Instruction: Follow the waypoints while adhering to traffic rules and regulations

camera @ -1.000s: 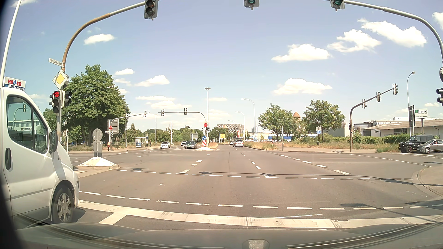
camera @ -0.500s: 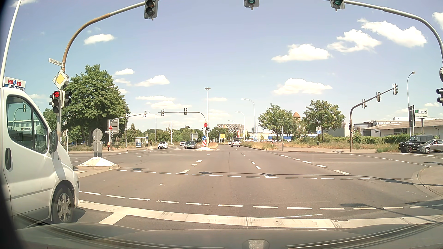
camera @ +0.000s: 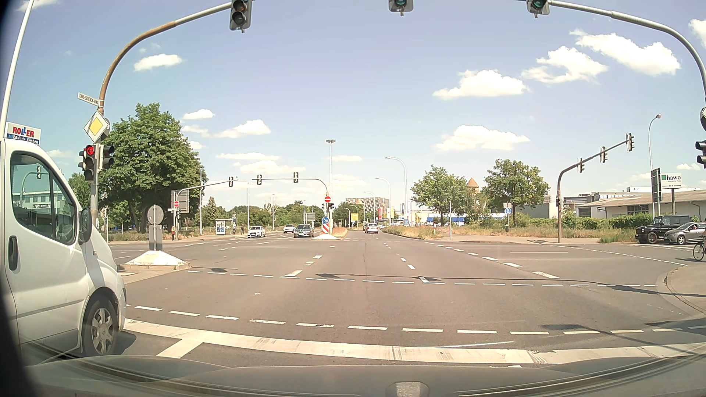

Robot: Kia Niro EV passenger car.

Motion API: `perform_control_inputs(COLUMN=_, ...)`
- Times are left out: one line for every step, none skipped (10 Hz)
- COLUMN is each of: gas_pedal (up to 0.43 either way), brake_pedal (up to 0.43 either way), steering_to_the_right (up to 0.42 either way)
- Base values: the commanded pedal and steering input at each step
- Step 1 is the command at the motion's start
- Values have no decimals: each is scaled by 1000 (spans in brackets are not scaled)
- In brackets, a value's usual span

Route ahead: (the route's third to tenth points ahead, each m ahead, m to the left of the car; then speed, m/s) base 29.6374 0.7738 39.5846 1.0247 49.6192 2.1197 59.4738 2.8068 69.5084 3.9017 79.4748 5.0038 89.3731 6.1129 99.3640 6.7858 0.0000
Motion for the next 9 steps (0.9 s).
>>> perform_control_inputs(gas_pedal=0, brake_pedal=341, steering_to_the_right=0)
perform_control_inputs(gas_pedal=0, brake_pedal=335, steering_to_the_right=0)
perform_control_inputs(gas_pedal=0, brake_pedal=335, steering_to_the_right=0)
perform_control_inputs(gas_pedal=0, brake_pedal=317, steering_to_the_right=0)
perform_control_inputs(gas_pedal=0, brake_pedal=85, steering_to_the_right=0)
perform_control_inputs(gas_pedal=0, brake_pedal=30, steering_to_the_right=0)
perform_control_inputs(gas_pedal=0, brake_pedal=30, steering_to_the_right=0)
perform_control_inputs(gas_pedal=0, brake_pedal=30, steering_to_the_right=0)
perform_control_inputs(gas_pedal=0, brake_pedal=30, steering_to_the_right=0)
